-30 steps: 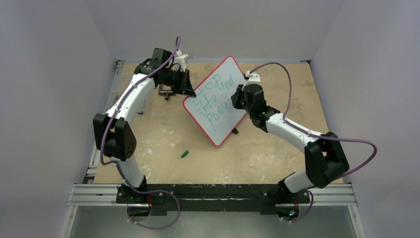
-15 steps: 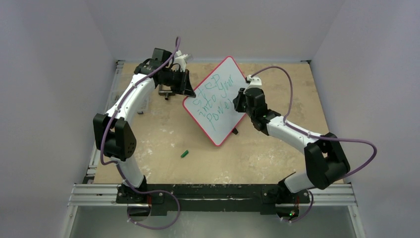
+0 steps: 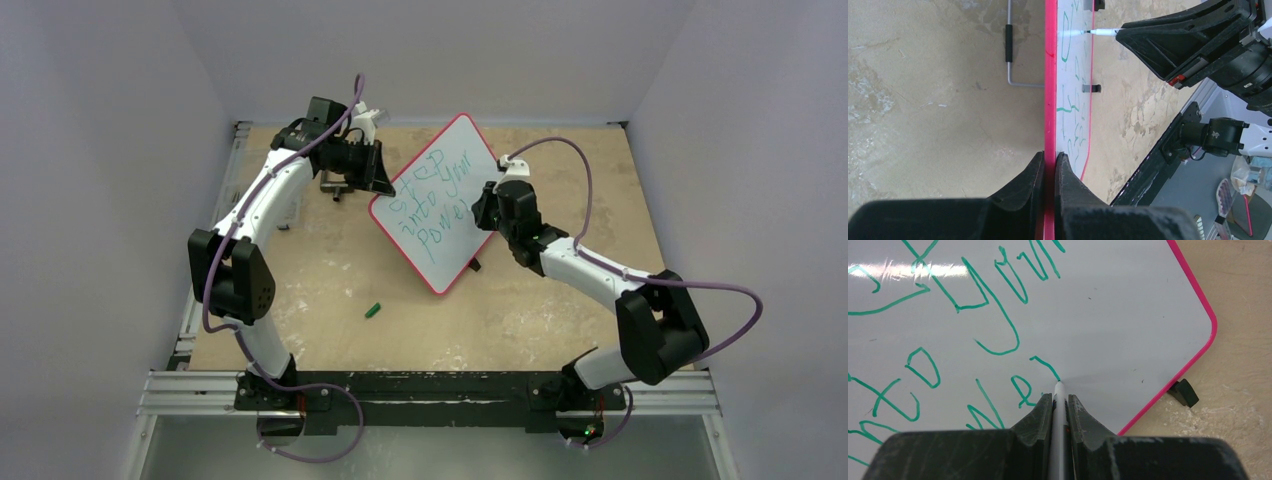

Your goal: Write a sentence on the whiteboard

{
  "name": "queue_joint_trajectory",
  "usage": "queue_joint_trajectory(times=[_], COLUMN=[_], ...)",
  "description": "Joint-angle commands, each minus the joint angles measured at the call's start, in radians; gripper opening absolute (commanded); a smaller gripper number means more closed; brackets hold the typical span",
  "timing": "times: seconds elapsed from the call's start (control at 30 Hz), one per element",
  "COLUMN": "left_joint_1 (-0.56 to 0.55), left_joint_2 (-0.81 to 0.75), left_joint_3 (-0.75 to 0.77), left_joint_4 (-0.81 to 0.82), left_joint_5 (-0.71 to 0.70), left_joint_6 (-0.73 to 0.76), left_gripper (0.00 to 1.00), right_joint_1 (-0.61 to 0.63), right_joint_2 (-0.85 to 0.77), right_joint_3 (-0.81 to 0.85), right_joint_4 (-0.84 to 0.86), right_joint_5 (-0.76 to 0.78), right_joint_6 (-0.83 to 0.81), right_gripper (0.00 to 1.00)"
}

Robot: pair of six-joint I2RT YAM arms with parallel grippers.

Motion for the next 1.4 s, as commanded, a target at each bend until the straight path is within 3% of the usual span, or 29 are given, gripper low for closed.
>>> queue_joint_trajectory(times=[0.0, 1.37], left_joint_1=[-0.003, -0.004], left_joint_2=[-0.02, -0.035], left_joint_3=[0.0, -0.006], left_joint_4=[0.014, 0.013], left_joint_5=[-0.06, -0.065], left_joint_6=[0.042, 0.042], left_gripper=[0.0, 0.0], right_joint_1=[0.009, -0.001], right_joint_2=[-0.006, 0.06], right_joint_3=[0.036, 0.189], right_joint_4=[-0.021, -0.057], right_joint_5=[-0.045, 0.032], right_joint_6=[0.01, -0.025], right_gripper=[0.0, 0.0])
